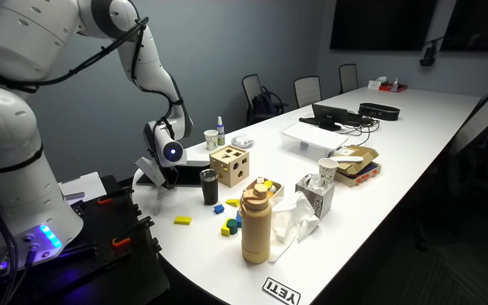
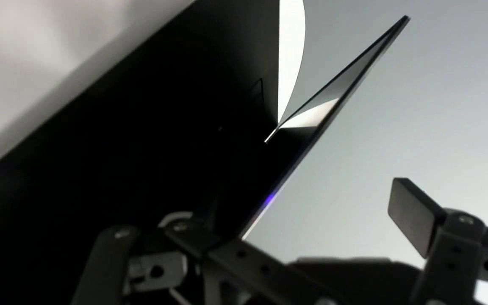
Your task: Open the laptop
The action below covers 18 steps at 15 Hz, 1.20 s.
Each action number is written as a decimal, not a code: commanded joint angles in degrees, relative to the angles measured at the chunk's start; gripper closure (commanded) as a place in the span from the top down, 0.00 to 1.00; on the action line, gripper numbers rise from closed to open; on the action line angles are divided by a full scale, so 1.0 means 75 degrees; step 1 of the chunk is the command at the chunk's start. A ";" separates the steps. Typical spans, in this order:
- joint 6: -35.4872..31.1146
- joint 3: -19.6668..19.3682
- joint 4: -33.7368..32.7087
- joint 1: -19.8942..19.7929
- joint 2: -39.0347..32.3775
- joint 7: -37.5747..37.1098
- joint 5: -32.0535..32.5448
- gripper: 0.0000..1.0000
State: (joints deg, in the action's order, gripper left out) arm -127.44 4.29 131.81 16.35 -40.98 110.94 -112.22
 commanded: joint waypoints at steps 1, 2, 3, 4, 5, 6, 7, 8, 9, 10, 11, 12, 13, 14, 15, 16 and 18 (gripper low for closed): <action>0.0191 0.0149 0.0254 0.0070 0.0896 -0.0407 0.0049 1.00; 0.0201 0.0184 0.0235 0.0072 0.0982 -0.0494 0.0059 1.00; 0.0195 0.0210 0.0210 0.0082 0.1063 -0.0520 0.0063 1.00; 0.0183 0.0238 0.0168 0.0095 0.1135 -0.0566 0.0065 1.00; 0.0172 0.0261 0.0134 0.0104 0.1197 -0.0629 0.0074 1.00; 0.0160 0.0282 0.0093 0.0120 0.1260 -0.0652 0.0078 1.00; 0.0145 0.0302 0.0065 0.0137 0.1312 -0.0657 0.0080 1.00; 0.0140 0.0328 0.0019 0.0157 0.1349 -0.0658 0.0078 1.00; 0.0141 0.0357 -0.0021 0.0172 0.1394 -0.0657 0.0074 1.00; 0.0130 0.0385 -0.0071 0.0194 0.1424 -0.0638 0.0072 1.00; 0.0127 0.0410 -0.0111 0.0217 0.1446 -0.0630 0.0080 1.00; 0.0135 0.0437 -0.0153 0.0250 0.1462 -0.0620 0.0083 1.00; 0.0128 0.0459 -0.0211 0.0292 0.1451 -0.0600 0.0089 1.00; 0.0127 0.0497 -0.0269 0.0325 0.1431 -0.0575 0.0084 1.00; 0.0127 0.0534 -0.0344 0.0357 0.1393 -0.0569 0.0082 1.00; 0.0134 0.0562 -0.0425 0.0399 0.1340 -0.0543 0.0070 1.00; 0.0130 0.0627 -0.0557 0.0477 0.1273 -0.0558 0.0075 1.00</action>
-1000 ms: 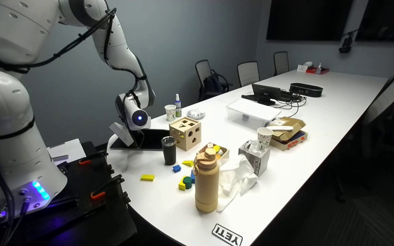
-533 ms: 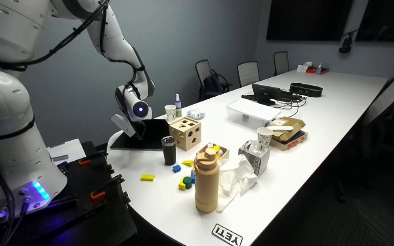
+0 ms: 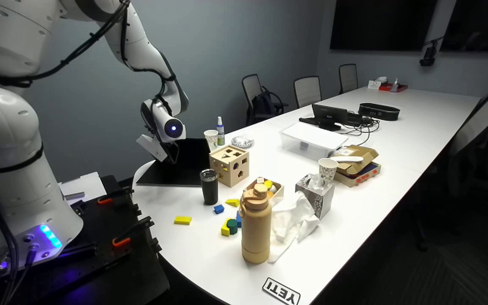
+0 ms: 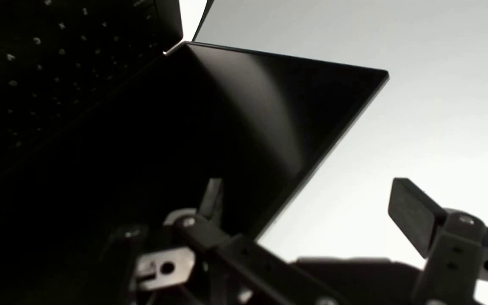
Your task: Open the laptop
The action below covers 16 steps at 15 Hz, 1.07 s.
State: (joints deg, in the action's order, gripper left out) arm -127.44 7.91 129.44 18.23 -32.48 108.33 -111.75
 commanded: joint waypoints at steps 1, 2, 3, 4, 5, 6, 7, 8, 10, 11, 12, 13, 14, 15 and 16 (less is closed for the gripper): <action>0.0107 0.0167 -0.0318 0.0282 0.0108 -0.0201 0.0014 1.00; 0.0097 0.0195 -0.0387 0.0325 0.0088 -0.0200 0.0017 1.00; 0.0091 0.0205 -0.0445 0.0372 0.0079 -0.0194 0.0025 1.00; 0.0071 0.0210 -0.0521 0.0425 0.0056 -0.0181 0.0029 1.00; 0.0066 0.0223 -0.0595 0.0471 0.0045 -0.0154 0.0019 1.00; 0.0062 0.0227 -0.0666 0.0506 0.0020 -0.0134 0.0016 1.00; 0.0048 0.0233 -0.0753 0.0543 -0.0012 -0.0132 0.0020 1.00; 0.0042 0.0237 -0.0818 0.0569 -0.0036 -0.0113 0.0019 1.00; 0.0045 0.0248 -0.0970 0.0615 -0.0104 -0.0097 0.0019 1.00; 0.0043 0.0259 -0.1041 0.0629 -0.0145 -0.0091 0.0019 1.00; 0.0037 0.0264 -0.1116 0.0647 -0.0192 -0.0088 0.0026 1.00; 0.0052 0.0266 -0.1196 0.0662 -0.0250 -0.0083 0.0032 1.00; 0.0074 0.0269 -0.1271 0.0679 -0.0301 -0.0052 0.0039 1.00; 0.0090 0.0278 -0.1352 0.0696 -0.0348 -0.0040 0.0041 1.00; 0.0101 0.0288 -0.1433 0.0712 -0.0399 -0.0032 0.0052 1.00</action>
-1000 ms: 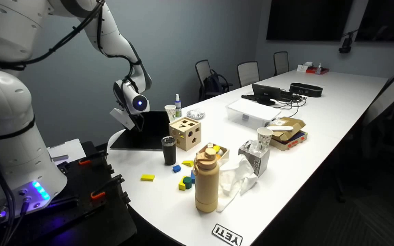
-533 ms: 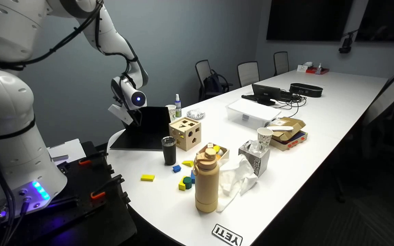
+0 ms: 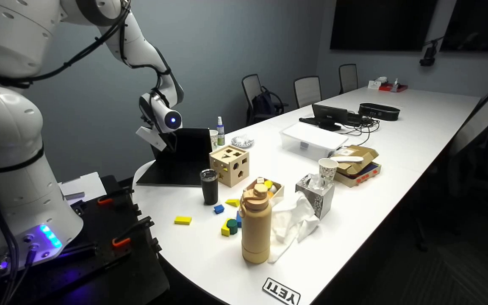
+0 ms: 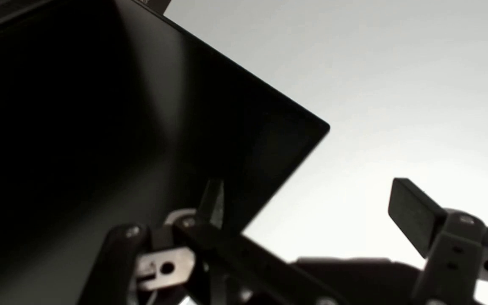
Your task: Open the laptop
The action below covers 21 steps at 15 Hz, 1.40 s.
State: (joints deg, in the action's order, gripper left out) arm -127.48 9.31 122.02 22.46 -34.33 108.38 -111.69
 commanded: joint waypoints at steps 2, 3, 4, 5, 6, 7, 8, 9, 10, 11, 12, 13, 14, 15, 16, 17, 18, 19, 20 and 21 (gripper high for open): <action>0.0102 0.0118 -0.0605 0.0190 -0.0248 -0.0042 0.0067 1.00; 0.0096 0.0120 -0.0682 0.0221 -0.0300 -0.0024 0.0080 1.00; 0.0106 0.0138 -0.0746 0.0240 -0.0327 -0.0009 0.0076 1.00; 0.0095 0.0155 -0.0808 0.0265 -0.0358 0.0033 0.0081 1.00; 0.0114 0.0167 -0.0864 0.0282 -0.0382 0.0156 0.0085 1.00; 0.0134 0.0176 -0.0913 0.0301 -0.0390 0.0217 0.0080 1.00; 0.0157 0.0180 -0.0950 0.0321 -0.0403 0.0273 0.0090 1.00; 0.0174 0.0195 -0.0955 0.0334 -0.0367 0.0305 0.0095 1.00; 0.0193 0.0196 -0.0964 0.0344 -0.0353 0.0362 0.0107 1.00; 0.0217 0.0196 -0.0933 0.0338 -0.0341 0.0320 0.0147 1.00; 0.0259 0.0206 -0.0822 0.0310 -0.0225 0.0222 0.0233 1.00; 0.0287 0.0204 -0.0703 0.0278 -0.0125 0.0178 0.0325 1.00; 0.0313 0.0208 -0.0520 0.0232 0.0057 0.0114 0.0426 1.00; 0.0335 0.0207 -0.0372 0.0187 0.0200 0.0058 0.0527 1.00; 0.0375 0.0206 -0.0118 0.0107 0.0453 0.0003 0.0611 1.00; 0.0401 0.0203 0.0124 0.0033 0.0707 -0.0033 0.0680 1.00; 0.0416 0.0187 0.0430 -0.0046 0.1008 -0.0082 0.0778 1.00; 0.0518 0.0164 0.0767 -0.0153 0.1395 -0.0166 0.0873 1.00; 0.0536 0.0110 0.1026 -0.0226 0.1717 -0.0248 0.0976 1.00; 0.0520 0.0075 0.1271 -0.0309 0.2063 -0.0376 0.1081 1.00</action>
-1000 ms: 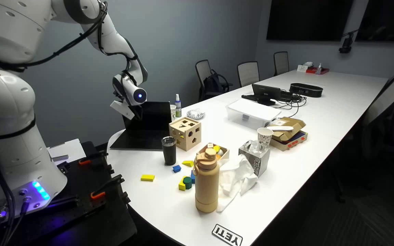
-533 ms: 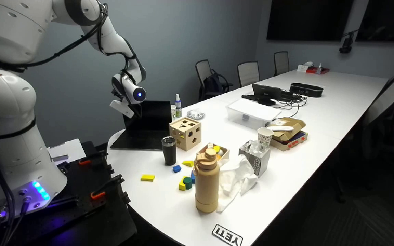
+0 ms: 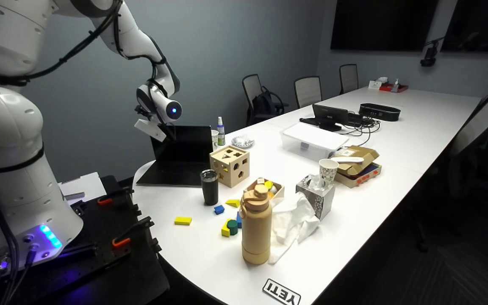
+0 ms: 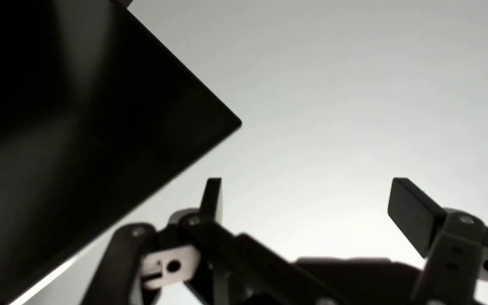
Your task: Open the laptop
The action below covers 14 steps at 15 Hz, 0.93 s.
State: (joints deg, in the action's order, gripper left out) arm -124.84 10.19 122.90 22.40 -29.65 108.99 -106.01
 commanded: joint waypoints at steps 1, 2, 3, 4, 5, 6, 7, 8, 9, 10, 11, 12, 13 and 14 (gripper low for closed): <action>0.0046 -0.0072 0.1420 -0.0390 0.1843 -0.0524 0.0380 1.00; -0.0019 -0.0110 0.1684 -0.0504 0.2249 -0.0553 0.0451 1.00; -0.0144 -0.0164 0.1953 -0.0611 0.2671 -0.0591 0.0541 1.00; -0.0222 -0.0217 0.2203 -0.0733 0.3085 -0.0717 0.0715 1.00; -0.0306 -0.0283 0.2463 -0.0873 0.3494 -0.0799 0.0959 1.00; -0.0317 -0.0336 0.2697 -0.1037 0.3906 -0.0994 0.1245 1.00; -0.0336 -0.0400 0.2929 -0.1198 0.4311 -0.1200 0.1556 1.00; -0.0301 -0.0476 0.3150 -0.1393 0.4713 -0.1400 0.1856 1.00; -0.0238 -0.0556 0.3349 -0.1590 0.5110 -0.1662 0.2243 1.00; -0.0118 -0.0654 0.3538 -0.1796 0.5504 -0.1905 0.2646 1.00; -0.0047 -0.0733 0.3646 -0.1983 0.5802 -0.2136 0.3004 1.00; 0.0027 -0.0811 0.3722 -0.2154 0.6061 -0.2322 0.3329 1.00; 0.0100 -0.0878 0.3778 -0.2299 0.6290 -0.2503 0.3606 1.00; 0.0175 -0.0943 0.3819 -0.2432 0.6492 -0.2657 0.3858 1.00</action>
State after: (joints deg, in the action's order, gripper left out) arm -125.40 3.85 148.34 6.82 12.01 93.30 -81.76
